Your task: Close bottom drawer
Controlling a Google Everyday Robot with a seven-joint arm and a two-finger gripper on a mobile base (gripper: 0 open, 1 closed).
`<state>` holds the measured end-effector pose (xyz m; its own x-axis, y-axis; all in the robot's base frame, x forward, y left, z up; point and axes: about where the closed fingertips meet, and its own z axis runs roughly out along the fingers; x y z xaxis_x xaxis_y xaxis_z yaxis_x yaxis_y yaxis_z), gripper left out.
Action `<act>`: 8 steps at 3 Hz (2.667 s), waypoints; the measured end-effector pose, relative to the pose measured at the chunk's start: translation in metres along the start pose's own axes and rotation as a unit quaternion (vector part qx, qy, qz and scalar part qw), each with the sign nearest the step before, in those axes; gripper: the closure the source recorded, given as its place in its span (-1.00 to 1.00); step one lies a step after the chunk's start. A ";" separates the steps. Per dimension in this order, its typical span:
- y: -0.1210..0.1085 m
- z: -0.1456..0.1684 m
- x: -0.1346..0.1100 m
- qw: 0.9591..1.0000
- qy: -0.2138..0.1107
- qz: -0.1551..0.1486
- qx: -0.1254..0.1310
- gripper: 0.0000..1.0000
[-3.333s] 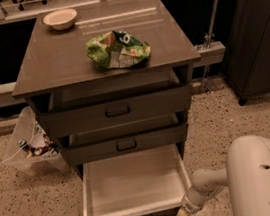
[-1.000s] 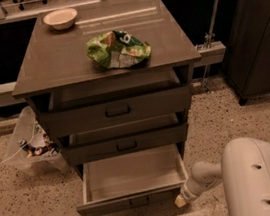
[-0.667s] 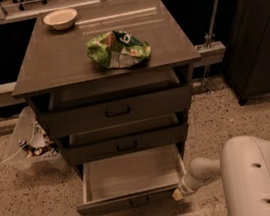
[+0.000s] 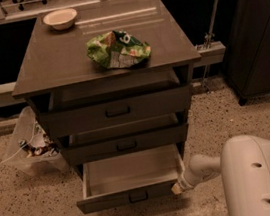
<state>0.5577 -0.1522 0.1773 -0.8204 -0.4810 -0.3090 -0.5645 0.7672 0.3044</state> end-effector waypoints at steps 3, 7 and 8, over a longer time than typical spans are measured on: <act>-0.025 0.005 -0.015 1.000 0.000 0.012 0.026 1.00; -0.071 0.010 -0.059 0.997 -0.015 0.031 0.071 1.00; -0.086 0.010 -0.070 0.995 -0.021 0.040 0.085 1.00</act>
Offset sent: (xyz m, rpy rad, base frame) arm 0.0391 -0.0124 -0.0110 -0.0753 -0.0303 -0.0373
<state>0.6647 -0.1798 0.1639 -0.8556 -0.4006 -0.3278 -0.4713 0.8648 0.1734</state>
